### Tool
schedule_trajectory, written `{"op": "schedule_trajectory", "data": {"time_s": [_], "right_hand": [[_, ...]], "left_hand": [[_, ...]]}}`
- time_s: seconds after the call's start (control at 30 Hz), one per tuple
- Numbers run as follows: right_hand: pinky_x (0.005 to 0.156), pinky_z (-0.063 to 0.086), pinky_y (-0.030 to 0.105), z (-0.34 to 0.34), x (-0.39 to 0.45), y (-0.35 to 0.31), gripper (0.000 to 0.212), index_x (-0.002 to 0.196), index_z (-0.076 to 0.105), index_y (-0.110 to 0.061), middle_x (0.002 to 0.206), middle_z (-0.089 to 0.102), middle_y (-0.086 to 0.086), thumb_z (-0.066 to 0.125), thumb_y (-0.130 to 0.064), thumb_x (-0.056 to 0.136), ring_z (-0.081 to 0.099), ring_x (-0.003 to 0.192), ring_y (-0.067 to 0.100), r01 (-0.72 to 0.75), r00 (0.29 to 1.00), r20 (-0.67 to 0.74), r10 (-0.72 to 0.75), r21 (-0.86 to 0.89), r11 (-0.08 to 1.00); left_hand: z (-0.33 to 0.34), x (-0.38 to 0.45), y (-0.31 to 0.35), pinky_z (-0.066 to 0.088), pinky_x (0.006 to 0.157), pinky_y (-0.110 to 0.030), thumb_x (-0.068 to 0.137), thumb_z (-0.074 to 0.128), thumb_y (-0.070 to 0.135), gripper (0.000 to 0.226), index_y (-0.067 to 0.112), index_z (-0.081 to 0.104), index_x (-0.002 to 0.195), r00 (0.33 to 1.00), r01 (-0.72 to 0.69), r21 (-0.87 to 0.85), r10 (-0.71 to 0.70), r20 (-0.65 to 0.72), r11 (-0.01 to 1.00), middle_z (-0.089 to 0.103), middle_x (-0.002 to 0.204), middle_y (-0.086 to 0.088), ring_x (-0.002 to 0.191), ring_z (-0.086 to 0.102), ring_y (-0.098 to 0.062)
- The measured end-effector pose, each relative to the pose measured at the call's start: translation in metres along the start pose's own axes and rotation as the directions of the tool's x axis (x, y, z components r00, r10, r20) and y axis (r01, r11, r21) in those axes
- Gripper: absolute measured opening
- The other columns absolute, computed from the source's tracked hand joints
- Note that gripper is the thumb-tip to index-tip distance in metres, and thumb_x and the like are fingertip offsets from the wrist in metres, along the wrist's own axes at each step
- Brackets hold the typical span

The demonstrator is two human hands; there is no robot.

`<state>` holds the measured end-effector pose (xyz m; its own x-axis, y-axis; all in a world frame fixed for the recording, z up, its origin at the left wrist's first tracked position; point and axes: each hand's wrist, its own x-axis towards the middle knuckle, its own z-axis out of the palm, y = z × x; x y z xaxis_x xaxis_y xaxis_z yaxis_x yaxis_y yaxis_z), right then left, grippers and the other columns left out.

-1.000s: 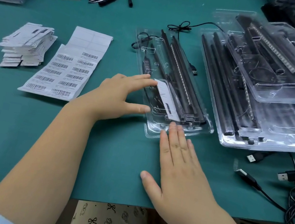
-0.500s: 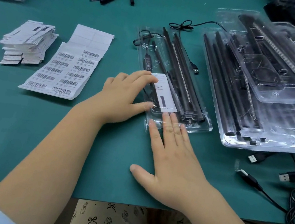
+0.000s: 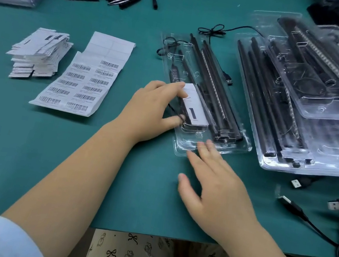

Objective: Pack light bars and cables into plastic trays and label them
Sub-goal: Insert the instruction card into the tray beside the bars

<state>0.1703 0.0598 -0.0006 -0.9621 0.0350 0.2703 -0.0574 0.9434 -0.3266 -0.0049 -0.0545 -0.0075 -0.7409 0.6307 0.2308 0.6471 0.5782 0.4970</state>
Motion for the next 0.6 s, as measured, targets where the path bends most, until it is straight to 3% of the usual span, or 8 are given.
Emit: {"op": "schedule_trajectory", "data": {"time_s": [0.07,0.1,0.17,0.23,0.3,0.43,0.53,0.6], "right_hand": [[0.092,0.049,0.030,-0.004,-0.006,0.003,0.032,0.096,0.073,-0.002,0.100,0.072,0.011,0.051,-0.021,0.083,0.068,0.098,0.026,0.030,0.971,-0.239,-0.004,0.105,0.994],[0.085,0.052,0.030,-0.007,-0.006,0.006,0.030,0.092,0.074,-0.003,0.093,0.073,0.007,0.051,-0.018,0.083,0.069,0.090,0.024,0.050,0.960,-0.281,-0.010,0.136,0.989],[0.089,0.048,0.030,-0.013,0.001,0.012,0.031,0.101,0.071,-0.001,0.101,0.070,0.009,0.050,-0.016,0.084,0.064,0.098,0.027,0.037,0.969,-0.246,-0.009,0.106,0.994],[0.095,0.044,0.040,-0.013,0.010,0.019,0.036,0.118,0.063,-0.002,0.126,0.059,0.012,0.053,-0.012,0.085,0.048,0.123,0.031,-0.077,0.992,-0.099,0.079,0.033,0.997],[0.093,0.046,0.048,-0.012,0.015,0.022,0.044,0.128,0.057,-0.008,0.137,0.051,0.008,0.057,-0.007,0.085,0.037,0.133,0.028,-0.152,0.988,0.004,0.152,0.030,0.988],[0.083,0.050,0.053,-0.009,0.016,0.026,0.051,0.127,0.059,-0.011,0.128,0.055,0.013,0.063,-0.005,0.076,0.046,0.123,0.037,-0.071,0.997,0.013,0.072,-0.051,0.996],[0.088,0.047,0.049,-0.005,0.016,0.027,0.052,0.123,0.062,-0.009,0.121,0.058,0.016,0.067,-0.006,0.071,0.053,0.113,0.040,-0.049,0.998,-0.031,0.046,-0.103,0.993],[0.092,0.044,0.046,-0.002,0.015,0.028,0.057,0.126,0.060,-0.008,0.118,0.059,0.018,0.069,-0.006,0.070,0.055,0.109,0.041,-0.027,0.997,-0.069,0.018,-0.136,0.990]], "left_hand": [[-0.002,0.000,0.000,0.032,0.107,-0.041,0.082,0.068,0.030,0.057,0.021,0.047,0.135,1.000,0.003,-0.014,-0.003,0.021,1.000,0.047,0.139,0.018,0.127,0.036,-0.013],[-0.003,0.000,-0.001,0.031,0.108,-0.039,0.083,0.069,0.030,0.058,0.021,0.047,0.135,0.999,0.001,-0.026,0.000,0.034,1.000,0.046,0.140,0.018,0.129,0.036,-0.013],[-0.007,0.000,-0.004,0.029,0.110,-0.033,0.082,0.070,0.028,0.055,0.024,0.049,0.133,0.997,-0.005,-0.086,0.011,0.074,0.996,0.043,0.143,0.017,0.133,0.035,-0.009],[-0.013,0.000,-0.007,0.025,0.109,-0.022,0.082,0.071,0.025,0.053,0.032,0.051,0.130,0.990,0.030,-0.194,-0.002,0.142,0.981,0.035,0.146,0.021,0.136,0.032,-0.001],[-0.018,-0.003,-0.011,0.021,0.108,-0.016,0.085,0.069,0.021,0.053,0.041,0.049,0.130,0.976,0.082,-0.261,-0.024,0.217,0.962,0.028,0.146,0.030,0.135,0.029,0.008],[-0.021,-0.004,-0.013,0.018,0.107,-0.013,0.093,0.057,0.014,0.049,0.043,0.049,0.132,0.973,0.107,-0.237,-0.053,0.223,0.966,0.027,0.150,0.023,0.133,0.027,0.008],[-0.016,-0.002,-0.009,0.022,0.108,-0.023,0.092,0.059,0.024,0.045,0.034,0.049,0.135,0.984,0.157,-0.112,-0.146,0.100,0.981,0.038,0.141,0.003,0.133,0.032,-0.012],[-0.017,-0.001,-0.010,0.030,0.104,-0.029,0.089,0.063,0.034,0.044,0.025,0.053,0.131,0.969,0.247,-0.040,-0.247,0.011,0.968,0.050,0.125,-0.003,0.122,0.042,-0.020]]}}
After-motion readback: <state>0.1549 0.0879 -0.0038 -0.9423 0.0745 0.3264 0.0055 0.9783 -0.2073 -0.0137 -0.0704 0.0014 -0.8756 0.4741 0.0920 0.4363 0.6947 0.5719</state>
